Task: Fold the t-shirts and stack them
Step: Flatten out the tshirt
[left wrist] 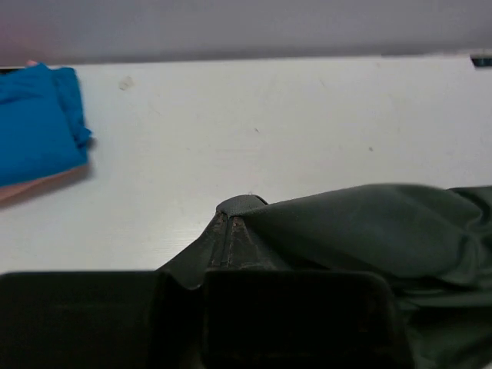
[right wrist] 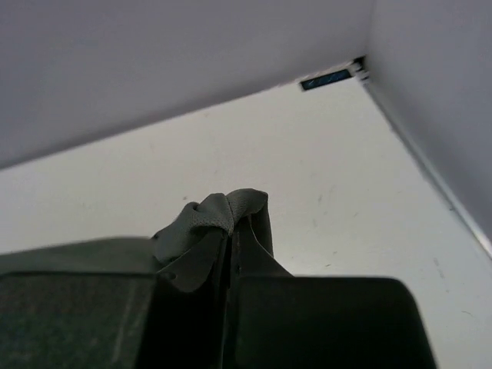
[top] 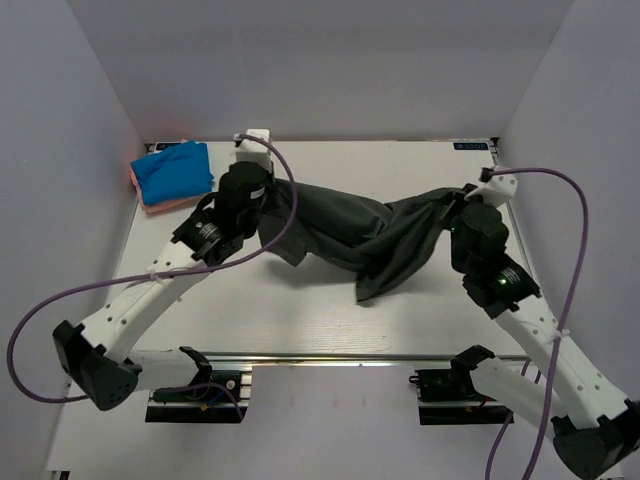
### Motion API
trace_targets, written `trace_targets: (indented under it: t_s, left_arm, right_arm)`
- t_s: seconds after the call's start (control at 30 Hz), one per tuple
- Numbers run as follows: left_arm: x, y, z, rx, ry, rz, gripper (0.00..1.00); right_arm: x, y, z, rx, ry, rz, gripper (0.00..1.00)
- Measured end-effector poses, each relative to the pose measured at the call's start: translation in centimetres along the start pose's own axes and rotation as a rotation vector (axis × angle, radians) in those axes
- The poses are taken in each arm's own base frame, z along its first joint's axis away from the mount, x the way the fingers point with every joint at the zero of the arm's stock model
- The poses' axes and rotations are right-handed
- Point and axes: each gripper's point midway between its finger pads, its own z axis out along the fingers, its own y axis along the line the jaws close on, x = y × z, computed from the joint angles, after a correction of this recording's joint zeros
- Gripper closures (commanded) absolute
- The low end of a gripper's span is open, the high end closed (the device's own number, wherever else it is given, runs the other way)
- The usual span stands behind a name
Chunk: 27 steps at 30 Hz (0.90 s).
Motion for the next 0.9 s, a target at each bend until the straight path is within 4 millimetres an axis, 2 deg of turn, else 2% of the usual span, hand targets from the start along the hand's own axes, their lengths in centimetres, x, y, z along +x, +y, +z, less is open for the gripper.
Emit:
trace_targets:
  t_s: [0.2,0.27,0.47,0.7,0.9]
  left_arm:
    - [-5.0,4.5,-4.4,-0.13,-0.159,-0.062,1.0]
    - [-6.0,5.8,-5.5,-0.175,-0.193,-0.075,1.0]
    - [-7.9,9.0,-8.3,-0.293,-0.259,-0.104,1.0]
    - [-9.3,11.4,-11.7,-0.337,-0.323,-0.151,1.0]
    - [-10.4,11.8,-13.8,-0.289,-0.369,-0.194,1.0]
  right_arm:
    - [-7.0,-4.1,-3.7,0.123,-0.178,0.057,1.0]
    - [-9.5,-5.1,-5.2,0.144,-0.238,0.083,1.0]
    - [-14.9,-8.2,-8.8,0.228,-0.364,0.116,1.0]
    - [-18.5,-9.8,-11.4,0.261,-0.439,0.095,1.0]
    - [-20.1,-10.0,-12.3,0.252,-0.47,0.078,1.0]
